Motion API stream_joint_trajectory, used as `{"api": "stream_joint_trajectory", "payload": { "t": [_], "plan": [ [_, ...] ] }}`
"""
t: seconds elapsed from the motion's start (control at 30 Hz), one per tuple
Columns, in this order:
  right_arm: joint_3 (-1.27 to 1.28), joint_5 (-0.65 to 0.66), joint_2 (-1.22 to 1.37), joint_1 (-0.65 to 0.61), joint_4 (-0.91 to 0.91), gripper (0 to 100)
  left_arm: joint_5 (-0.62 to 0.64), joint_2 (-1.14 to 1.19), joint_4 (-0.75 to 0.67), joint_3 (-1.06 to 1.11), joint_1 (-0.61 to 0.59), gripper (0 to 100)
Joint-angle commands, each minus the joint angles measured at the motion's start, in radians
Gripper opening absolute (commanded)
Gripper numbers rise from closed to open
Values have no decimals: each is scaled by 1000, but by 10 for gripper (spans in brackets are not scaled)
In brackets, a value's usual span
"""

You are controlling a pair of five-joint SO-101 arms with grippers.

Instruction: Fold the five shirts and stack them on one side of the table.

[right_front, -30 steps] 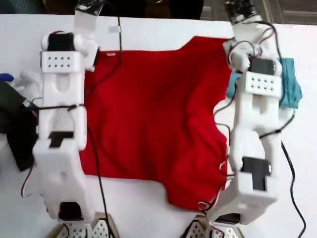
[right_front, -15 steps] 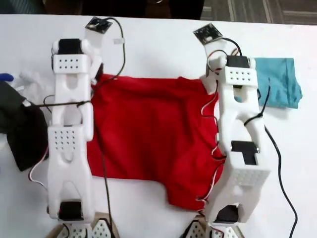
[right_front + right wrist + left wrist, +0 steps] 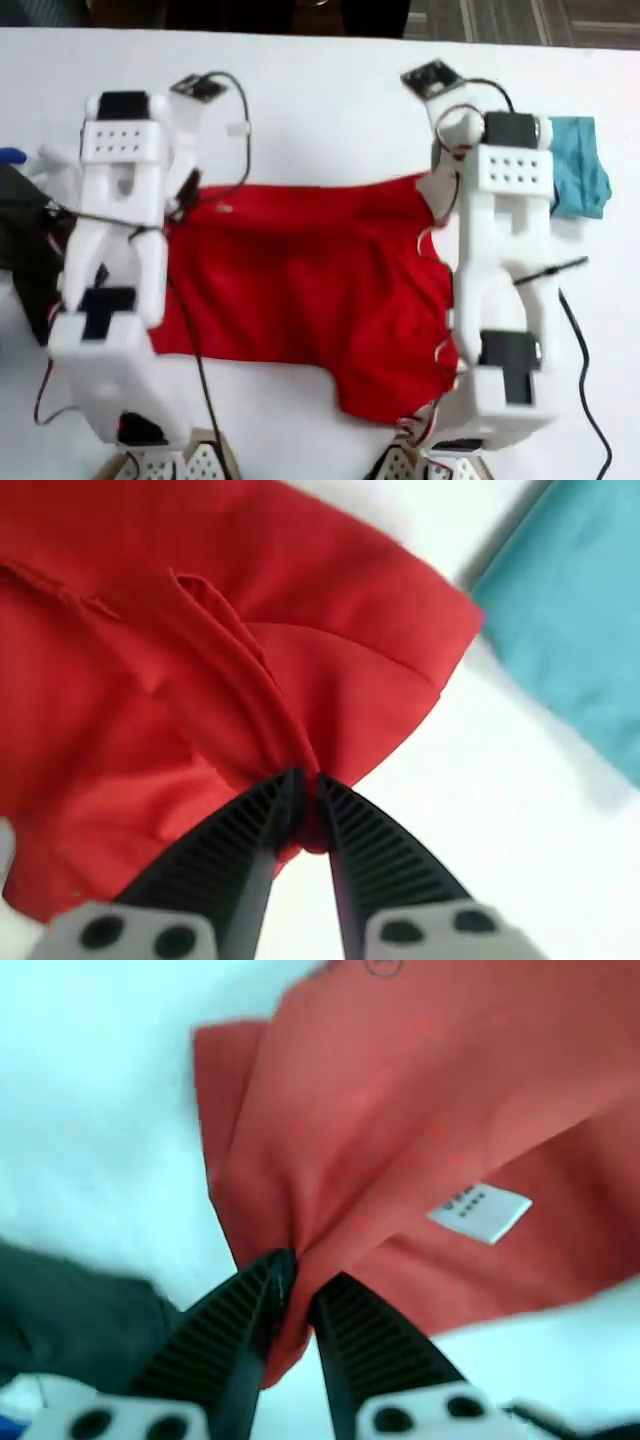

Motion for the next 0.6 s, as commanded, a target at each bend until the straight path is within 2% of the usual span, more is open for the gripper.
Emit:
{"api": "stream_joint_trajectory", "payload": {
  "t": [0.0, 0.3, 0.57],
  "plan": [
    [176, 71, -237, 12, 10, 18, -12, -190, 14, 156, 2, 27],
    [793, 224, -743, 13, -47, 18, -98, -354, 14, 446, 0, 27],
    [1031, 281, -989, 13, -41, 18, -143, -370, -103, 696, 3, 27]
  ]
}}
